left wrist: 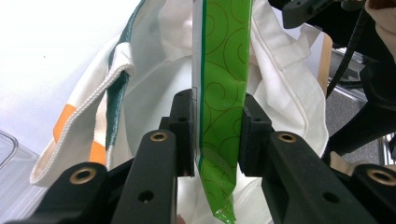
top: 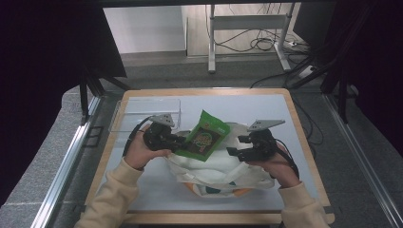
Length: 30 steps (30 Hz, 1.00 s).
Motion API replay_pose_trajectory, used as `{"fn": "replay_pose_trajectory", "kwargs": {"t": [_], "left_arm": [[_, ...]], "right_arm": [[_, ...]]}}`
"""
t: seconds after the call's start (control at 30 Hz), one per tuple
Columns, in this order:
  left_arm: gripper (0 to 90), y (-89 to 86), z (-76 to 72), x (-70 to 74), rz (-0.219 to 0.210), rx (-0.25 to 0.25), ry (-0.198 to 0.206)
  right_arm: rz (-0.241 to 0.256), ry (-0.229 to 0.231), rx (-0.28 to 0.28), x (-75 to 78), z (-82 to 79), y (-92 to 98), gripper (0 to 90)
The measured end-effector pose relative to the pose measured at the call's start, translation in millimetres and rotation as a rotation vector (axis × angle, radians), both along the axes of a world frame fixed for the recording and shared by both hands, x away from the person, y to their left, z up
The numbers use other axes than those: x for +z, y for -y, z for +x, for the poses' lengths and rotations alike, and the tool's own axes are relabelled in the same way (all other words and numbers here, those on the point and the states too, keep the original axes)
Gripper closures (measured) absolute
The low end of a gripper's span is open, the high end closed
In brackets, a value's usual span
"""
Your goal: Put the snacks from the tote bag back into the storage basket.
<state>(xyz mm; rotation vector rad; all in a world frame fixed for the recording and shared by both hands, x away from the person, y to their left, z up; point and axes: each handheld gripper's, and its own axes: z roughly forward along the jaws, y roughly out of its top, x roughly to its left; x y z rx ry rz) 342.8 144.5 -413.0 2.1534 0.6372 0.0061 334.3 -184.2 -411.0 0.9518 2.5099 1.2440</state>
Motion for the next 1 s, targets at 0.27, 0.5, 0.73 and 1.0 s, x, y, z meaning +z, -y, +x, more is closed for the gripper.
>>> {"fn": "replay_pose_trajectory", "kwargs": {"t": [0.27, 0.5, 0.73, 1.0], "left_arm": [[72.1, -0.9, -0.2, 0.8, 0.001, 0.0, 0.008], [72.0, -1.7, -0.9, 0.7, -0.007, 0.0, 0.013], [72.0, -2.4, -0.8, 0.8, -0.012, 0.002, 0.013], [72.0, 0.3, -2.1, 0.1, -0.016, -0.003, 0.017]], "right_arm": [[-0.008, -0.032, 0.0, -10.4, -0.4, -4.6, 31.7], [-0.024, -0.052, 0.033, -15.7, -1.9, -15.9, 31.3], [-0.035, -0.068, 0.042, -21.2, -1.3, -22.8, 31.2], [-0.03, -0.065, 0.058, -23.2, -3.2, -28.1, 31.2]]}}
